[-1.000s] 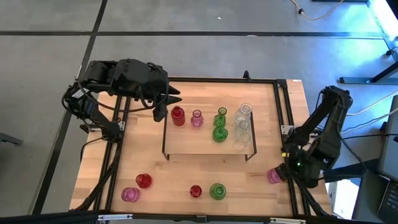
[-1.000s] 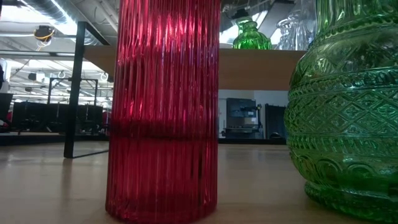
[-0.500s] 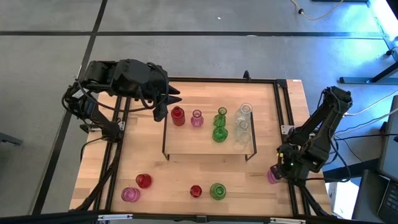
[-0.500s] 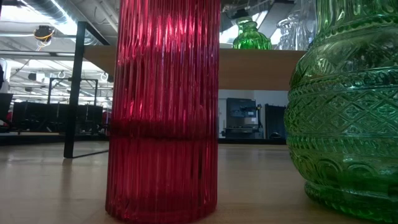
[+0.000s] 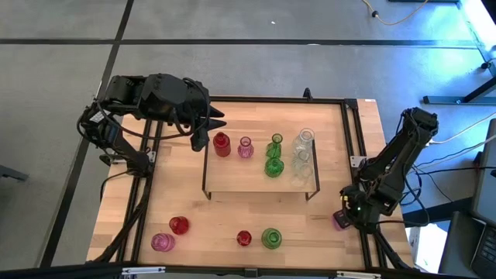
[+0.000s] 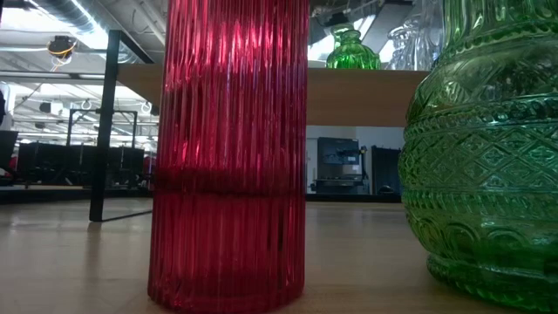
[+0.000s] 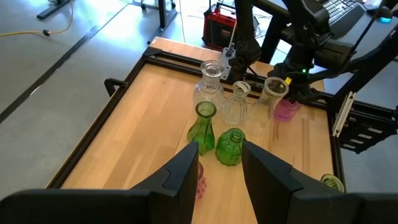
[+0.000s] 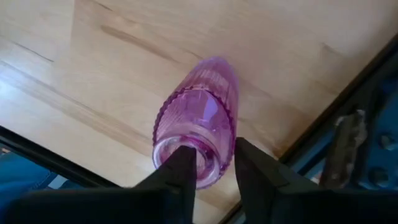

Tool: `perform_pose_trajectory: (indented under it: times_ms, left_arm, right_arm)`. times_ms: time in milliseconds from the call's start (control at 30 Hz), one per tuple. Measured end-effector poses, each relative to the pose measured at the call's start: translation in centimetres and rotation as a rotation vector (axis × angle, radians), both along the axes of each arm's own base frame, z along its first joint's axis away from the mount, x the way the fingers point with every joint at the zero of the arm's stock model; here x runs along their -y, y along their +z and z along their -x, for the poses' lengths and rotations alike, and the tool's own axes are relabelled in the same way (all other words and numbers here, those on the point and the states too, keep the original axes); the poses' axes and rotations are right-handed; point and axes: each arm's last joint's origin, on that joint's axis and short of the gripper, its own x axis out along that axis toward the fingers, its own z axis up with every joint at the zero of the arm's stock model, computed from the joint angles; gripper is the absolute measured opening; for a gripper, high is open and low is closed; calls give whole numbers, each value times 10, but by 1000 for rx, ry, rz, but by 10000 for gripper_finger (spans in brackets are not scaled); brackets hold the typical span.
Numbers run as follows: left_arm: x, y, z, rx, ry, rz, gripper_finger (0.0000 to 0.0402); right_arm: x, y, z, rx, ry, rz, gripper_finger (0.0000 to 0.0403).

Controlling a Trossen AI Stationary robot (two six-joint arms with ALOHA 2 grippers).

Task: Sort vases onto shelf
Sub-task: Put the top violet vase on the shelf aligned with the other violet vase

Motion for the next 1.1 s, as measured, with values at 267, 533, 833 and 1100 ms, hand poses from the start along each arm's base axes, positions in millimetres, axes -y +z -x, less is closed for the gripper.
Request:
perform_pose_trajectory:
  times_ms: [267, 533, 833, 1100]
  left_arm:
    - [0, 0, 0, -3, 0, 0, 116]
    - [0, 0, 0, -6, 1, -1, 116]
    - [3, 1, -3, 18, -37, 20, 116]
    - [29, 8, -34, 181, -438, 189, 116]
  right_arm:
    - [-4, -3, -3, 57, 56, -31, 9]
    - [-10, 33, -6, 114, 110, -58, 4]
    - [-2, 132, -12, 344, 184, 61, 2]
    - [13, 219, -57, 669, 456, 427, 1]
